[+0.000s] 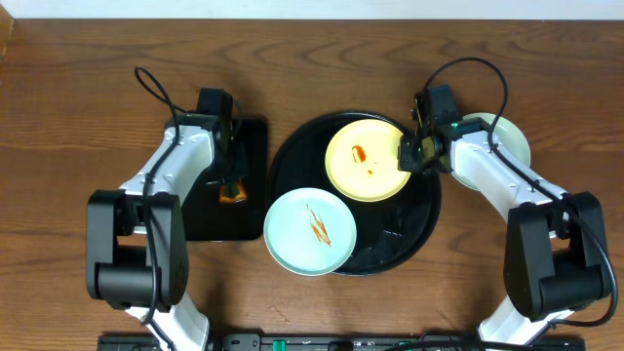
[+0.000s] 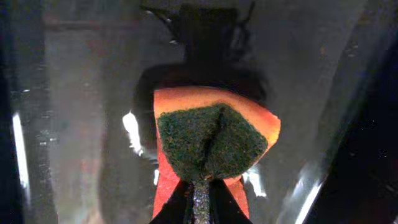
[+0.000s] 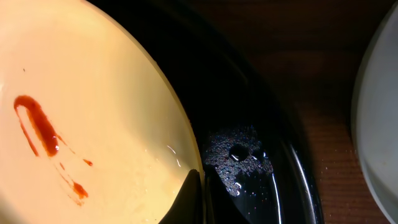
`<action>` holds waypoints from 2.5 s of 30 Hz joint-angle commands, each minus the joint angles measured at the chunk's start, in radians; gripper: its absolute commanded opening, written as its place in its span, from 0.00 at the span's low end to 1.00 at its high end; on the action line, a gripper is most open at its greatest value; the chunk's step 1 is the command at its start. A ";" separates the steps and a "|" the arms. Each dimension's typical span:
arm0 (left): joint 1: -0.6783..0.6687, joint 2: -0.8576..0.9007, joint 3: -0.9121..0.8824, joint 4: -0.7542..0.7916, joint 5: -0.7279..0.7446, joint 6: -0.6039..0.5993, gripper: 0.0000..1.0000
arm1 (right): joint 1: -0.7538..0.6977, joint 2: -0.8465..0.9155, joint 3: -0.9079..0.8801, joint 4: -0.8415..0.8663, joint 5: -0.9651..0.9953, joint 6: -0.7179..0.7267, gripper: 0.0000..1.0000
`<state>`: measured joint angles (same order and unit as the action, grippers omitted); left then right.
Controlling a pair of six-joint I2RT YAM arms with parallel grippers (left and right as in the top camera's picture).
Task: Clean dirty plates on tray and stack at the side
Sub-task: 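Move the sponge with the left gripper toward the yellow plate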
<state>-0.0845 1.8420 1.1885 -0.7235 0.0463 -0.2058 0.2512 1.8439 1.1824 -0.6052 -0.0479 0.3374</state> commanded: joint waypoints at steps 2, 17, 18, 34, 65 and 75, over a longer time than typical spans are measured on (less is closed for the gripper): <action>-0.001 -0.133 0.048 0.008 -0.002 0.003 0.08 | 0.005 0.002 -0.005 -0.003 0.014 0.014 0.01; -0.001 -0.208 0.048 0.010 -0.002 0.002 0.08 | 0.005 0.002 -0.005 -0.004 0.014 0.014 0.01; -0.001 -0.208 0.048 0.010 -0.002 0.002 0.07 | 0.005 0.002 -0.005 -0.004 0.014 0.014 0.01; -0.007 -0.205 0.044 0.052 0.145 -0.066 0.08 | 0.005 0.002 -0.005 -0.008 0.014 0.014 0.01; -0.430 0.121 0.197 0.363 0.617 -0.364 0.08 | 0.005 0.002 -0.005 -0.019 0.014 0.013 0.01; -0.483 0.238 0.197 0.464 0.446 -0.391 0.08 | 0.005 0.002 -0.005 -0.033 0.014 0.014 0.01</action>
<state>-0.5598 2.0537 1.3628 -0.2672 0.6132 -0.5793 0.2512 1.8439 1.1824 -0.6304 -0.0483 0.3374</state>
